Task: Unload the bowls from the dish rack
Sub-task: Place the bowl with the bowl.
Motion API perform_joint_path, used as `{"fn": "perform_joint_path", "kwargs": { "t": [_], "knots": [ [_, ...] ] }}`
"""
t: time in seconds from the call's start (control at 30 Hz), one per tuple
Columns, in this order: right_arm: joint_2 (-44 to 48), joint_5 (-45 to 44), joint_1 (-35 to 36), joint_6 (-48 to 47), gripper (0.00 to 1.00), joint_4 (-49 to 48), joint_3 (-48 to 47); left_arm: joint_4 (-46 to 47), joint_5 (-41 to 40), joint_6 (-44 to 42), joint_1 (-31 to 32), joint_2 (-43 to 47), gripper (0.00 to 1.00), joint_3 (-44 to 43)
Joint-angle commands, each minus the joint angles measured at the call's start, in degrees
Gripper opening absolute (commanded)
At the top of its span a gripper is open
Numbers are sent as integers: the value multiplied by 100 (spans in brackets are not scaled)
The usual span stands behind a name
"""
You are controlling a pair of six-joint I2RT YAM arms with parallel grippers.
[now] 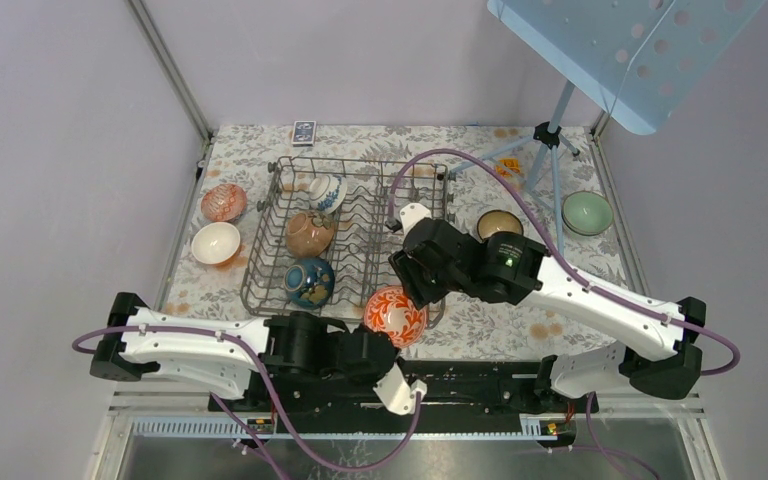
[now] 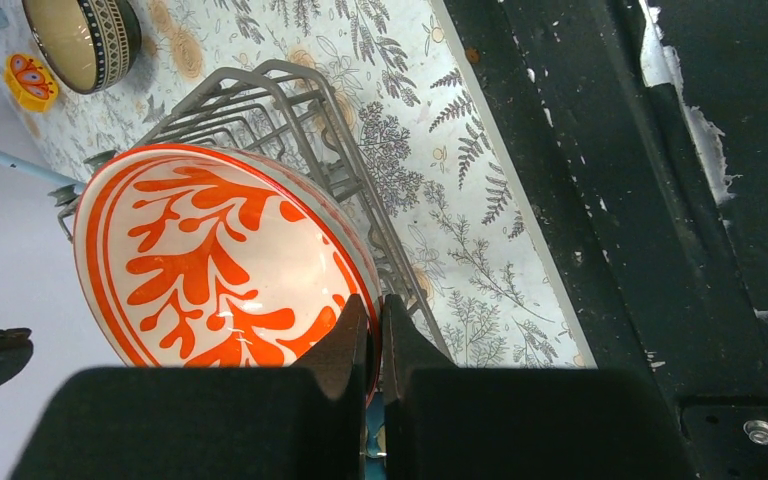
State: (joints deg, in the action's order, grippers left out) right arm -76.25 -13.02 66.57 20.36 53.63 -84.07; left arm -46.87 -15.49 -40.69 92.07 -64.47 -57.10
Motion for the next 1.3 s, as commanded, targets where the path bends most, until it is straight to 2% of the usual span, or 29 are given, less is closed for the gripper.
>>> {"fn": "perform_joint_path", "kwargs": {
  "t": [0.0, 0.3, 0.9, 1.13, 1.27],
  "knots": [
    [14, -57, 114, 159, 52, -45, 145, 234, 60, -51, 21, 237, 0, -126],
    [39, 20, 197, 275, 49, -112, 482, 245, 131, 163, 21, 268, 0, -155],
    [-256, 25, 313, 252, 32, -207, 559, 267, 280, 378, 21, 373, 0, -99],
    [-304, 97, 330, 274, 18, -230, 590, 293, 253, 474, 21, 426, 0, -51],
    [-256, 26, 339, 314, 0, -247, 535, 332, 90, 584, 21, 400, 0, -51]
  ]
}}
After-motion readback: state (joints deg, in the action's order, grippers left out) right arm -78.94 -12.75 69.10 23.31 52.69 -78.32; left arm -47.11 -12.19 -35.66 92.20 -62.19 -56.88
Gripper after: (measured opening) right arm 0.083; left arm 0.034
